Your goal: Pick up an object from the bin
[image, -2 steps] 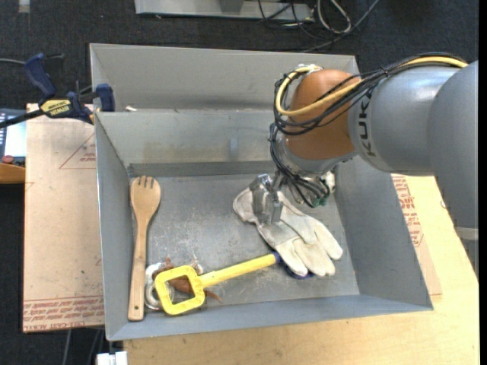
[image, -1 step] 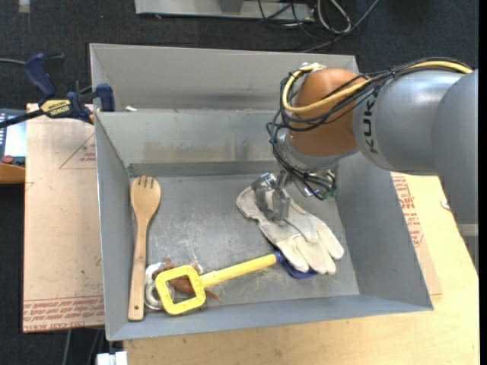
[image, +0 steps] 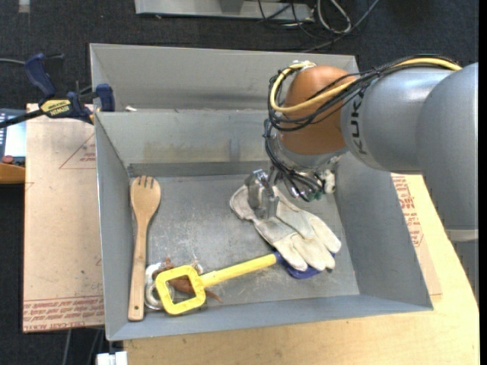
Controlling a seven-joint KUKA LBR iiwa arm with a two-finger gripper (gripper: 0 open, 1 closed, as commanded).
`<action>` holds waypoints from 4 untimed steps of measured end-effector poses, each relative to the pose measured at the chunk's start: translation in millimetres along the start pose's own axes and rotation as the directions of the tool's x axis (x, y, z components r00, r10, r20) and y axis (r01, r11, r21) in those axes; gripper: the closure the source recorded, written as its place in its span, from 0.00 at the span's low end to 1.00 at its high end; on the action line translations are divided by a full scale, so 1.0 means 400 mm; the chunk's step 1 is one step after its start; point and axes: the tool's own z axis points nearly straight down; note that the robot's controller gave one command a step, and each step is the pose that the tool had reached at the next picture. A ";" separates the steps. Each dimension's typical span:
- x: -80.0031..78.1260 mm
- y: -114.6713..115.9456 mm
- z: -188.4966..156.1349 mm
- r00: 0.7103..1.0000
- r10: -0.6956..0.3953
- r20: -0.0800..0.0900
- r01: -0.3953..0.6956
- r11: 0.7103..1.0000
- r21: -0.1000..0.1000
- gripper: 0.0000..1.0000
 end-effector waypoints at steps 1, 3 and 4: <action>0.000 -0.088 0.014 0.999 0.050 0.005 -0.050 0.999 0.000 0.00; -0.002 -0.086 0.011 0.999 0.049 0.007 -0.049 0.999 -0.002 1.00; 0.004 -0.081 -0.006 0.999 0.043 0.012 -0.043 0.999 -0.002 1.00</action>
Offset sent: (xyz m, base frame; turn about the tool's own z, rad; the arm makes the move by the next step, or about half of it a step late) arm 0.0000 0.0000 0.0000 0.0000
